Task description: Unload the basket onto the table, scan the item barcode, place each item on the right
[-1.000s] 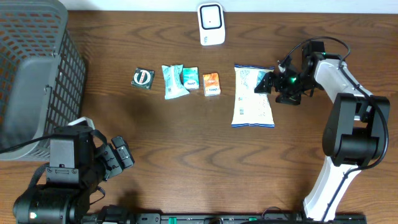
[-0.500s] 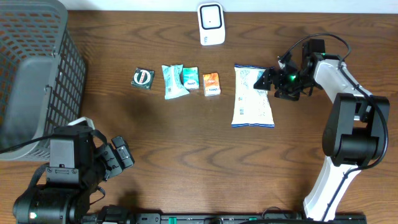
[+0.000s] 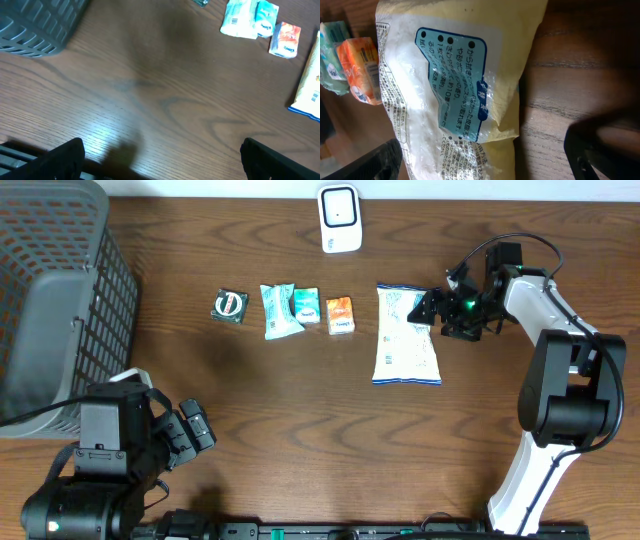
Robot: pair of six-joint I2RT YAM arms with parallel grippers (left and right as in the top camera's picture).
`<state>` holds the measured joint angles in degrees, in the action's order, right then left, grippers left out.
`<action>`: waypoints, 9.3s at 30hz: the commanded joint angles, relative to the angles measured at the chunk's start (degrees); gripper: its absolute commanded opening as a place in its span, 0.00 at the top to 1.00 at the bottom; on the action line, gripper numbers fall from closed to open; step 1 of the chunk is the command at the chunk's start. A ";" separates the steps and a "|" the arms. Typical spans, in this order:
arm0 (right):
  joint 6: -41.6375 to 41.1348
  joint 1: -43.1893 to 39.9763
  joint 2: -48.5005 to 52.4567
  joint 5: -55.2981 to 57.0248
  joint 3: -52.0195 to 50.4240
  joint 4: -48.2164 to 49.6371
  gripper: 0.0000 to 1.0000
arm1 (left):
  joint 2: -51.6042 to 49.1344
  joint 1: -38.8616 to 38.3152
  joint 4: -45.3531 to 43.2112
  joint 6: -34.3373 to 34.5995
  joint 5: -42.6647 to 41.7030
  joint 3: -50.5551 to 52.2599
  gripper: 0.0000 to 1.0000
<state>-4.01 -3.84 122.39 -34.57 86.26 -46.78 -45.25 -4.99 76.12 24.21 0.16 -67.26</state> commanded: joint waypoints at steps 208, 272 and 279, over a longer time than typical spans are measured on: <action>-16.90 3.43 -37.97 -31.65 -25.05 48.35 0.99 | -0.02 -0.13 0.15 0.33 0.33 0.02 0.02; -21.68 12.57 -41.68 -16.37 -25.09 47.23 0.99 | -0.02 -0.13 0.15 0.33 0.33 0.02 0.02; -21.70 12.57 -41.68 -16.57 -25.09 47.43 0.99 | -0.02 -0.13 0.15 0.33 0.33 0.02 0.03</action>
<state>-25.45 8.38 80.77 -50.72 60.12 0.23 -45.25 -4.99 76.12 24.21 0.16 -67.26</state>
